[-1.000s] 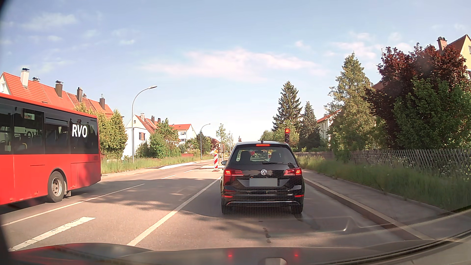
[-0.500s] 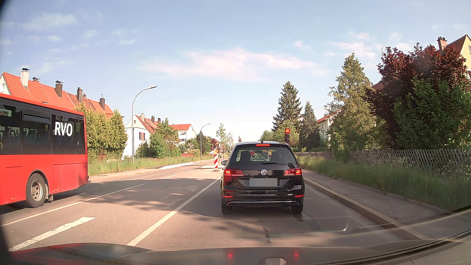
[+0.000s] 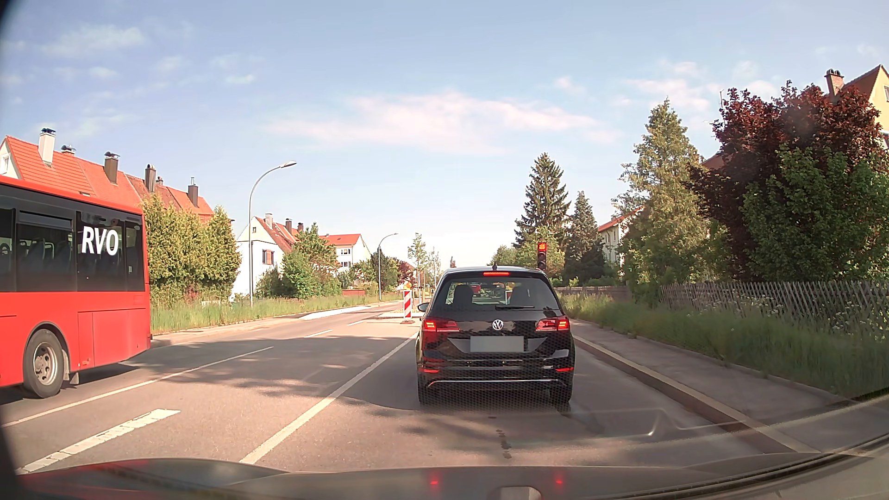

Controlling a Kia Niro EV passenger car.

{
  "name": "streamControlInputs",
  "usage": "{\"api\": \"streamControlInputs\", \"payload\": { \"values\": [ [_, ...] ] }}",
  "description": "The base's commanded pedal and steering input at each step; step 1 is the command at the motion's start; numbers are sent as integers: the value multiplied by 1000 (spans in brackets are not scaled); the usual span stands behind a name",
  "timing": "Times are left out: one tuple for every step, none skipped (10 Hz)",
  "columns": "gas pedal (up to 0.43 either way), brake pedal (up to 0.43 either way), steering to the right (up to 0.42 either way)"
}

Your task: Follow the waypoints while adhering to traffic rules and regulations

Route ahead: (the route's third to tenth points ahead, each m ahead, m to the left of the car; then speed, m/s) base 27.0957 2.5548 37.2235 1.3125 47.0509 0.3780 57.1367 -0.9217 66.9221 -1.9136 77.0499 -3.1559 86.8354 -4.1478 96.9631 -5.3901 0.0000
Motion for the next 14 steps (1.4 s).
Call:
{"api": "streamControlInputs", "payload": {
  "values": [
    [0,244,-21],
    [0,250,-21],
    [0,250,-21],
    [0,250,-21],
    [0,244,-21],
    [0,244,-21],
    [0,250,-21],
    [0,250,-21],
    [0,250,-21],
    [0,250,-21],
    [0,250,-21],
    [0,250,-21],
    [0,250,-21],
    [0,250,-21]
  ]
}}
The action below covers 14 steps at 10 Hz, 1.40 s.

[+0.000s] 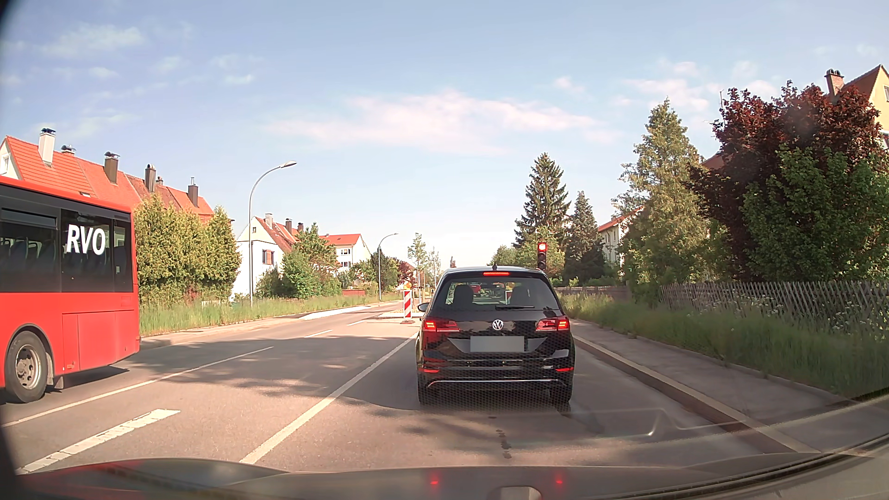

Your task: Follow the waypoints while adhering to traffic rules and regulations

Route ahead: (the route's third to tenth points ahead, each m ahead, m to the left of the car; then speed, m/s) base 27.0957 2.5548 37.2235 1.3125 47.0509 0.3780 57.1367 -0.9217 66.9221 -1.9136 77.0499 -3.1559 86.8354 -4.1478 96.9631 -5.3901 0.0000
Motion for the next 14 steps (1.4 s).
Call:
{"api": "streamControlInputs", "payload": {
  "values": [
    [0,244,-21],
    [0,250,-21],
    [0,250,-21],
    [0,250,-21],
    [0,250,-21],
    [0,244,-21],
    [0,244,-21],
    [0,250,-21],
    [0,250,-21],
    [0,250,-21],
    [0,250,-21],
    [0,250,-21],
    [0,250,-21],
    [0,250,-21]
  ]
}}
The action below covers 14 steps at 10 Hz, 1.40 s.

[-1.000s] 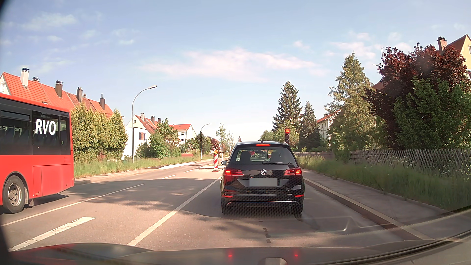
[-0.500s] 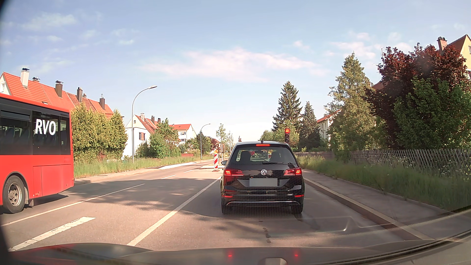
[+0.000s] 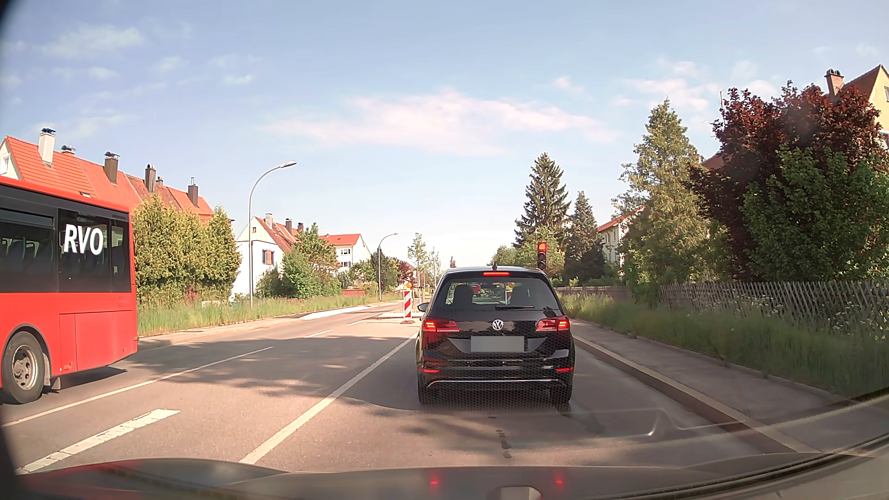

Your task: Follow the waypoints while adhering to traffic rules and regulations

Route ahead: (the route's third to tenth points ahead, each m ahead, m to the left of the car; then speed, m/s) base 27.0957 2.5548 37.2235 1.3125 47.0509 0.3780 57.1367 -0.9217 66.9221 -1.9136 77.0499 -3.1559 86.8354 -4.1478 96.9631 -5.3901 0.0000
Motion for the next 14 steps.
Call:
{"api": "streamControlInputs", "payload": {
  "values": [
    [0,250,-21],
    [0,250,-21],
    [0,244,-21],
    [0,244,-21],
    [0,244,-21],
    [0,244,-21],
    [0,250,-21],
    [0,250,-21],
    [0,244,-21],
    [0,250,-21],
    [0,244,-21],
    [0,244,-21],
    [0,250,-21],
    [0,250,-21]
  ]
}}
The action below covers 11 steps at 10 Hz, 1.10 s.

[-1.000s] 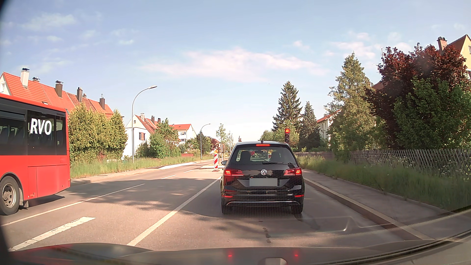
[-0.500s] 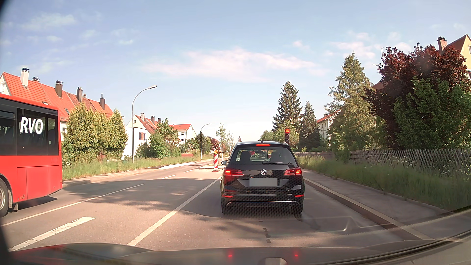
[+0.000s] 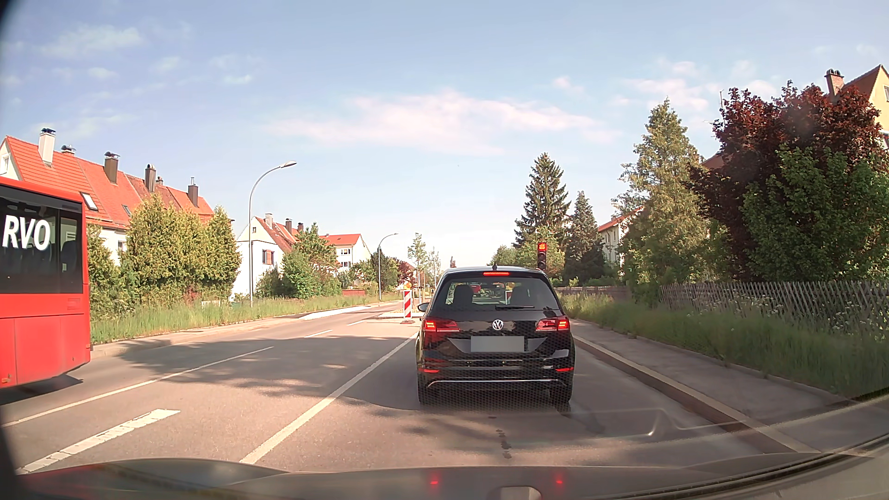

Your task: Follow the waypoints while adhering to traffic rules and regulations

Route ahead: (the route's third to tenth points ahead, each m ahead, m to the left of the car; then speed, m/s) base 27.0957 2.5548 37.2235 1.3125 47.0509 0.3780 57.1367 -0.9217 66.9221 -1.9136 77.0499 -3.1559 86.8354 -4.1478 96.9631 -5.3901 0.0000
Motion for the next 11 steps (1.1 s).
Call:
{"api": "streamControlInputs", "payload": {
  "values": [
    [0,250,-21],
    [0,250,-21],
    [0,250,-21],
    [0,250,-21],
    [0,250,-21],
    [0,250,-21],
    [0,250,-21],
    [0,250,-21],
    [0,250,-21],
    [0,250,-21],
    [0,250,-21]
  ]
}}
